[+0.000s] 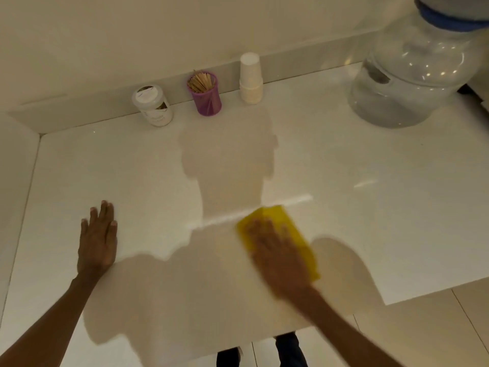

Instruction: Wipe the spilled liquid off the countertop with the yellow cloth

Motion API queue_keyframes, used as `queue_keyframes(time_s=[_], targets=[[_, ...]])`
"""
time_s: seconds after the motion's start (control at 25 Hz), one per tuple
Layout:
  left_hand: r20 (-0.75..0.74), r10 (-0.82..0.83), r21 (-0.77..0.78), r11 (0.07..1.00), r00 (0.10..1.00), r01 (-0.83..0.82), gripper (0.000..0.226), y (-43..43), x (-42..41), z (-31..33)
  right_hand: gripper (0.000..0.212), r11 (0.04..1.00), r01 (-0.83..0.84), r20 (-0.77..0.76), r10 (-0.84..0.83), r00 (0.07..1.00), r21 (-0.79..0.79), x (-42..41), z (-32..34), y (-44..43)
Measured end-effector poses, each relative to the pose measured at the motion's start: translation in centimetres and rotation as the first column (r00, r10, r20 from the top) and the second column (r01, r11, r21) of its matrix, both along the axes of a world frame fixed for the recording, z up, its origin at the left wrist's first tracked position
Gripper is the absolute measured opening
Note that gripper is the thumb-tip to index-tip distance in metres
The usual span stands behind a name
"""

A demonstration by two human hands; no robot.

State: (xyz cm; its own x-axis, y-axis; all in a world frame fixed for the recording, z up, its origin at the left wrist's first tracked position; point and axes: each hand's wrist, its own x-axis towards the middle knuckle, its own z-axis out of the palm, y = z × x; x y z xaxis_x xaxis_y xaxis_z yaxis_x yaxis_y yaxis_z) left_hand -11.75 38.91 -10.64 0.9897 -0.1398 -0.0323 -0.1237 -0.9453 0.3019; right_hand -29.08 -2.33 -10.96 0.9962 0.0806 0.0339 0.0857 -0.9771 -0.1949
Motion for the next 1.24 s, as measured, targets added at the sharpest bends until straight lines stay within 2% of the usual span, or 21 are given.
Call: queue_keyframes(time_s=[0.12, 0.24, 0.36, 0.44, 0.48, 0.52, 0.56, 0.64, 0.72, 0.8, 0.92, 1.04, 1.24], targets=[[0.007, 0.026, 0.007, 1.000, 1.000, -0.026, 0.062, 0.0, 0.2, -0.1, 0.058, 0.949, 0.308, -0.040, -0.311, 0.950, -0.066, 7.4, 1.0, -11.3], [0.019, 0.027, 0.001, 1.000, 0.999, -0.027, 0.059, 0.1, 0.6, -0.3, 0.058, 0.923, 0.384, -0.109, -0.385, 0.916, -0.034, 17.3, 1.9, -12.1], [0.020, 0.032, -0.028, 0.999, 0.999, -0.031, 0.057, 0.5, 0.4, -0.5, 0.058, 0.974, 0.217, -0.130, -0.208, 0.970, 0.061, 21.9, 2.0, -1.7], [0.022, 0.026, -0.038, 0.999, 0.999, -0.025, 0.057, 0.7, 0.4, -0.5, 0.056, 0.995, 0.017, -0.008, -0.017, 1.000, 0.099, 19.2, 1.7, 7.2], [0.017, 0.025, -0.038, 0.999, 1.000, -0.024, 0.057, 0.7, 0.4, -0.6, 0.054, 0.984, -0.122, 0.059, 0.115, 0.992, 0.133, 16.3, 1.0, 10.8], [0.013, 0.028, -0.037, 0.999, 1.000, -0.027, 0.057, 0.7, 0.5, -0.6, 0.053, 0.948, -0.278, 0.058, 0.272, 0.961, 0.157, 12.7, 0.7, 13.2], [0.011, 0.031, -0.039, 0.999, 0.999, -0.030, 0.057, 0.6, 0.5, -0.6, 0.054, 0.902, -0.392, 0.018, 0.395, 0.918, 0.179, 9.3, 0.6, 14.0], [0.011, 0.032, -0.050, 0.998, 0.999, -0.031, 0.057, 0.5, 0.5, -0.5, 0.057, 0.894, -0.427, -0.031, 0.435, 0.900, 0.139, 4.8, -0.5, 10.6], [0.010, 0.029, -0.052, 0.998, 1.000, -0.029, 0.057, 0.3, 0.4, -0.3, 0.061, 0.961, -0.274, -0.039, 0.276, 0.960, 0.045, 3.6, -0.8, 3.5], [0.012, 0.039, -0.042, 0.998, 0.999, -0.038, 0.057, 0.2, 0.3, -0.4, 0.063, 0.997, -0.016, -0.031, 0.014, 0.999, -0.078, 5.4, -0.3, -4.2], [0.009, 0.046, -0.042, 0.998, 0.999, -0.045, 0.058, 0.2, 0.6, -0.4, 0.062, 0.949, 0.312, -0.073, -0.314, 0.947, -0.041, 13.2, 1.2, -11.7], [0.025, 0.040, -0.030, 0.999, 0.999, -0.039, 0.057, 0.2, 0.6, -0.6, 0.060, 0.922, 0.387, -0.136, -0.382, 0.914, 0.011, 22.6, 1.7, -11.2], [0.051, 0.044, -0.026, 0.999, 0.998, -0.043, 0.055, 0.6, 0.9, -1.0, 0.059, 0.951, 0.306, -0.148, -0.297, 0.943, 0.039, 31.9, 1.5, -1.0]])
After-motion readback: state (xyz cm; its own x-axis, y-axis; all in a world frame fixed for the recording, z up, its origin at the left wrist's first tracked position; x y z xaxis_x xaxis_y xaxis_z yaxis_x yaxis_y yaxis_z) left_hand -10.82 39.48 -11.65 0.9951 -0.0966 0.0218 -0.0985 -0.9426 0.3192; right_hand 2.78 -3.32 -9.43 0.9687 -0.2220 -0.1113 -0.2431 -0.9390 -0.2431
